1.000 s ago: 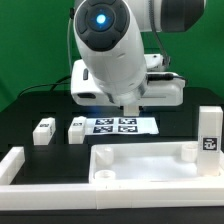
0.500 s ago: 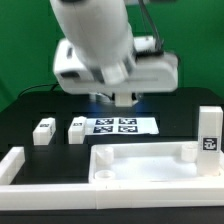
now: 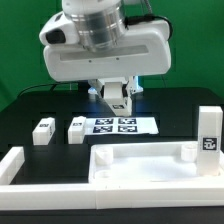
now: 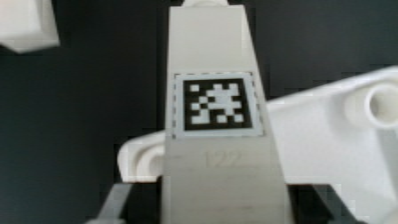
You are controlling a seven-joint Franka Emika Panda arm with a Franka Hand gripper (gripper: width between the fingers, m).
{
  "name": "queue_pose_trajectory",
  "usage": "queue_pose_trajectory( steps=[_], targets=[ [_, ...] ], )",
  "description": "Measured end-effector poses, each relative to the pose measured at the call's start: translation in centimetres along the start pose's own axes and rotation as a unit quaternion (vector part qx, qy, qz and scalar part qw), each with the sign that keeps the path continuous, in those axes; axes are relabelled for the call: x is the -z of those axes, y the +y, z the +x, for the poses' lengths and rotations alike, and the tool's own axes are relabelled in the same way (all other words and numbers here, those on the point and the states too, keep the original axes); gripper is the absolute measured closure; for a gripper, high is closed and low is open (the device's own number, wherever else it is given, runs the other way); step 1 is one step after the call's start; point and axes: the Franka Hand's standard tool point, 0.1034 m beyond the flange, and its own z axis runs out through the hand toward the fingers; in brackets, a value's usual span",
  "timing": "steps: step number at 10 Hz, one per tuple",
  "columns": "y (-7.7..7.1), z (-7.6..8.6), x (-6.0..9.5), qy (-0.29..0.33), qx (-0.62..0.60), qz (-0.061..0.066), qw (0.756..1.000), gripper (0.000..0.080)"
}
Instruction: Assemble desk
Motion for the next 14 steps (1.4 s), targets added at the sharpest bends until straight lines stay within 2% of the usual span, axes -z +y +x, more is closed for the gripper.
queue_pose_trajectory(
  steps=[1,3,4,7,8,9,10,11,12,13,14],
  targets=[
    [-0.4,0.8,1.4,0.023,-0.003,0.011,1.0,0.0512],
    [-0.1,4.1,5.2,0.109,-0.018,0.034,0.993,0.0511],
    [0.3,5.7,6.9,0.168,-0.016,0.031,0.985,0.0511],
    [0.6,6.6,7.0,0.277,-0.017,0.014,0.961,0.0511],
    [0.7,6.8,6.7,0.319,-0.017,0.003,0.948,0.0511],
    [0.2,6.2,5.0,0.364,-0.008,-0.016,0.931,0.0511],
    [-0.4,6.0,3.8,0.389,0.004,-0.028,0.921,0.0511],
    [-0.1,6.5,3.9,0.409,0.012,-0.038,0.912,0.0511],
    [-0.3,7.0,4.4,0.449,0.016,-0.044,0.892,0.0511],
    [-1.1,7.0,4.0,0.482,0.016,-0.047,0.875,0.0511],
    [-1.2,6.9,3.0,0.459,0.022,-0.051,0.886,0.0511]
  ],
)
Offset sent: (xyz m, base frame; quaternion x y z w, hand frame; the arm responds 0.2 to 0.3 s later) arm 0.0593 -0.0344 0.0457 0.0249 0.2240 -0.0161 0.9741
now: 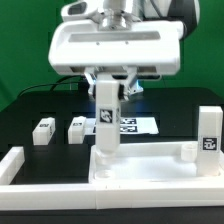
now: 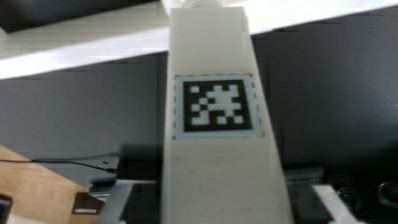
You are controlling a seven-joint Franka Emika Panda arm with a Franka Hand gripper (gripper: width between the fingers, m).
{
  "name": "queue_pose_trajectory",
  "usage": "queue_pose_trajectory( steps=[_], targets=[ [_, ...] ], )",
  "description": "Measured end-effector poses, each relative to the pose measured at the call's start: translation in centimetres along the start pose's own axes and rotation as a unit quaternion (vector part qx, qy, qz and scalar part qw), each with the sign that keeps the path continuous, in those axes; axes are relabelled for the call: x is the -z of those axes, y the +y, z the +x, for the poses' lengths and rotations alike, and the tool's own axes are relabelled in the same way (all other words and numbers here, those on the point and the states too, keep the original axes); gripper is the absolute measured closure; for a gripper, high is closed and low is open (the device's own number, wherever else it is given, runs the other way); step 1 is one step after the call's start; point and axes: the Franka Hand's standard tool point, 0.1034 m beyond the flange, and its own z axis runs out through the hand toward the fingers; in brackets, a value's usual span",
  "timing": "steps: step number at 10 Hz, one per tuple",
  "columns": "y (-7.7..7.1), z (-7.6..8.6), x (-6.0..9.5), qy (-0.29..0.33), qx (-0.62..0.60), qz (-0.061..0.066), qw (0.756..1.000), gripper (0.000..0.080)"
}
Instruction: Assemble desk
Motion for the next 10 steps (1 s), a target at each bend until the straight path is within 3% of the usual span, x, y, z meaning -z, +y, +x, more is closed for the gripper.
queue_pose_trajectory(
  steps=[2,4,5,7,10],
  targets=[
    [0.3,0.3,0.0,-0.006,0.002,0.001,1.0,0.0511],
    [2.1,3.5,0.1,-0.039,-0.001,0.009,0.999,0.0511],
    [2.2,3.4,-0.1,-0.041,-0.006,0.01,0.999,0.0511],
    [0.6,2.2,-0.5,-0.047,-0.007,0.015,0.999,0.0511],
    [-0.1,1.2,-1.0,-0.055,0.0,0.016,0.998,0.0511]
  ],
)
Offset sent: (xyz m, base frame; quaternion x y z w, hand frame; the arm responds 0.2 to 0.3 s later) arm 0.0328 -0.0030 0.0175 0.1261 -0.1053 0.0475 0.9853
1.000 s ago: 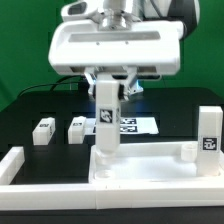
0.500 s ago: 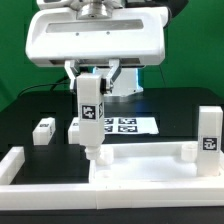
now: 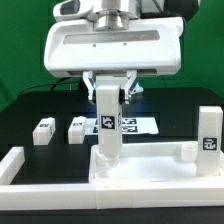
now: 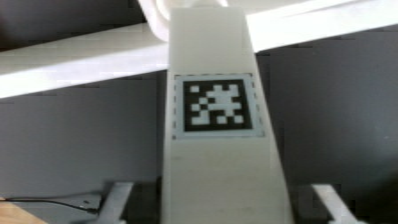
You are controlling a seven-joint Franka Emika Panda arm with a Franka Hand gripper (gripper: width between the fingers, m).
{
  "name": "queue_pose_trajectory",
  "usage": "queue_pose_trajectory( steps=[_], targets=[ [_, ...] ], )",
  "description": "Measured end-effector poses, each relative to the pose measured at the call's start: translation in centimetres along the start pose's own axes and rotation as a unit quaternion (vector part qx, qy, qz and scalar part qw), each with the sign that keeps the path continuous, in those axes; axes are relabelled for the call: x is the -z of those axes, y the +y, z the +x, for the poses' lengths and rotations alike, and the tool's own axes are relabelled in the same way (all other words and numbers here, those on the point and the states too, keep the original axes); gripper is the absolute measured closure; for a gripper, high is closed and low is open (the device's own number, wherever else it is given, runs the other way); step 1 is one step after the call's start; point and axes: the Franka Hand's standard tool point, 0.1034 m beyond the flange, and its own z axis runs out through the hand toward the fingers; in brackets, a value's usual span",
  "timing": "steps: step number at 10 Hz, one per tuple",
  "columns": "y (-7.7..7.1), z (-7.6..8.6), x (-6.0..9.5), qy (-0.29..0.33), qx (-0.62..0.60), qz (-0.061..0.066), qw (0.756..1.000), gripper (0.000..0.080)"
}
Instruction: Assemble desk
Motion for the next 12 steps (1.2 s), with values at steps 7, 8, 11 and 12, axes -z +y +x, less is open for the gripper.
queue_pose_trajectory(
  steps=[7,8,11,12],
  targets=[
    [1.2,-0.2,-0.9,0.001,0.004,-0.009,1.0,0.0511],
    [1.2,-0.2,-1.0,0.001,0.004,-0.009,1.0,0.0511],
    [0.8,-0.2,-1.1,0.003,0.007,-0.008,1.0,0.0511],
    [0.7,-0.4,-1.3,0.001,0.008,-0.008,1.0,0.0511]
  ],
)
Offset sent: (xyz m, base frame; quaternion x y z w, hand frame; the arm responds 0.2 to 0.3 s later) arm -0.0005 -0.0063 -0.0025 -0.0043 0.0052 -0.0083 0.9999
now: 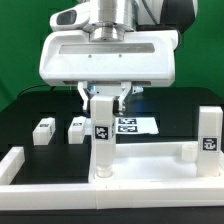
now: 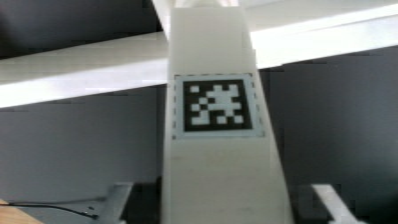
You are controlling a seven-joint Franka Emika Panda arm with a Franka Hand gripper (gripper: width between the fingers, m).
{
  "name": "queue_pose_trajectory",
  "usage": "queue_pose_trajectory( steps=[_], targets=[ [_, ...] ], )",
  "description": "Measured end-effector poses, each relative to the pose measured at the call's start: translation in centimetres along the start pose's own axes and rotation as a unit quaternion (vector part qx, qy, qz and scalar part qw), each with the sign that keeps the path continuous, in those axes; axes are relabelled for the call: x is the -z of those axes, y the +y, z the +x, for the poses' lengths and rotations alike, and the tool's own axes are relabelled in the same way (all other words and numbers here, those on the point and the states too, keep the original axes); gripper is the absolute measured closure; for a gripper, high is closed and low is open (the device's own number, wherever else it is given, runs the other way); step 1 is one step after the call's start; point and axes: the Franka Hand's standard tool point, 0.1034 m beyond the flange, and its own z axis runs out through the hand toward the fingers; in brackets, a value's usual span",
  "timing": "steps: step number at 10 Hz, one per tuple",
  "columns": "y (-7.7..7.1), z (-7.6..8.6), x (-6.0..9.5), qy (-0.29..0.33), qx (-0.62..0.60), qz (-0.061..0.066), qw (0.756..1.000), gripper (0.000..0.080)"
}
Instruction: Assemble desk
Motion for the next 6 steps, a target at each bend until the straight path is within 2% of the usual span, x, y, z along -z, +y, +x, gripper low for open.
queue_pose_trajectory(
  steps=[4,6],
  targets=[
    [-0.1,-0.64,-0.46,-0.001,0.004,-0.002,1.0,0.0511],
    [-0.14,-0.79,-0.57,0.02,0.008,-0.006,1.0,0.0511]
  ],
)
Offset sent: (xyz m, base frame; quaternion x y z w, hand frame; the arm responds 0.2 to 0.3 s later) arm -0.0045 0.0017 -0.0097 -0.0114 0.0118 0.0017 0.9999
